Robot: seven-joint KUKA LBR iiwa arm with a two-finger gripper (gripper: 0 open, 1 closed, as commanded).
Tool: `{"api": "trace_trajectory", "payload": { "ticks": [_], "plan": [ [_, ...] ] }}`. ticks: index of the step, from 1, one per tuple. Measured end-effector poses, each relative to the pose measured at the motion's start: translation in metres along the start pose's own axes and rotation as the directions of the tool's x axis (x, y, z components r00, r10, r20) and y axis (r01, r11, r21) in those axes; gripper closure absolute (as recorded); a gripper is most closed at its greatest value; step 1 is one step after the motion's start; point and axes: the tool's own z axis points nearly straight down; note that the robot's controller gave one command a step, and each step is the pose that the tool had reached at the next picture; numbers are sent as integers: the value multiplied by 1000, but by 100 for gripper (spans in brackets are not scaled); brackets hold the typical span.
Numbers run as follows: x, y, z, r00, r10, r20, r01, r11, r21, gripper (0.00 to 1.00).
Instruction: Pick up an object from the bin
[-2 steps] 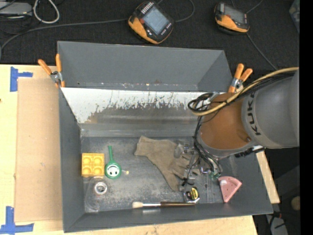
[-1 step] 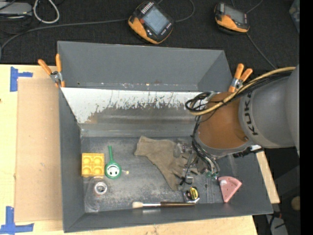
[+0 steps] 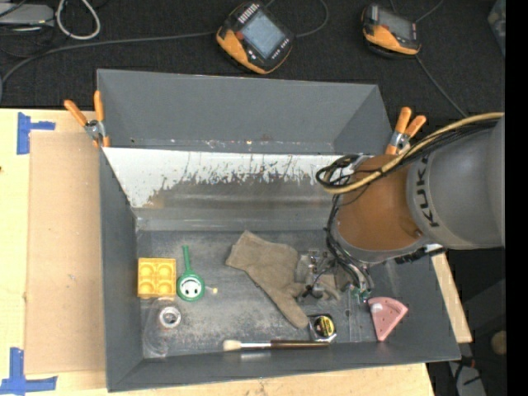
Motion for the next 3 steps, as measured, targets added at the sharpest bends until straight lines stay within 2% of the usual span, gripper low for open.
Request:
{"api": "trace_trajectory", "payload": {
  "ticks": [1,2,3],
  "plan": [
    [0,0,0,1000,0,0,0,1000,0,100],
    [3,0,-27,1000,-1,-10,1,1000,0,100],
    [1,0,-49,1000,-1,-6,1,1000,-1,100]
  ]
}}
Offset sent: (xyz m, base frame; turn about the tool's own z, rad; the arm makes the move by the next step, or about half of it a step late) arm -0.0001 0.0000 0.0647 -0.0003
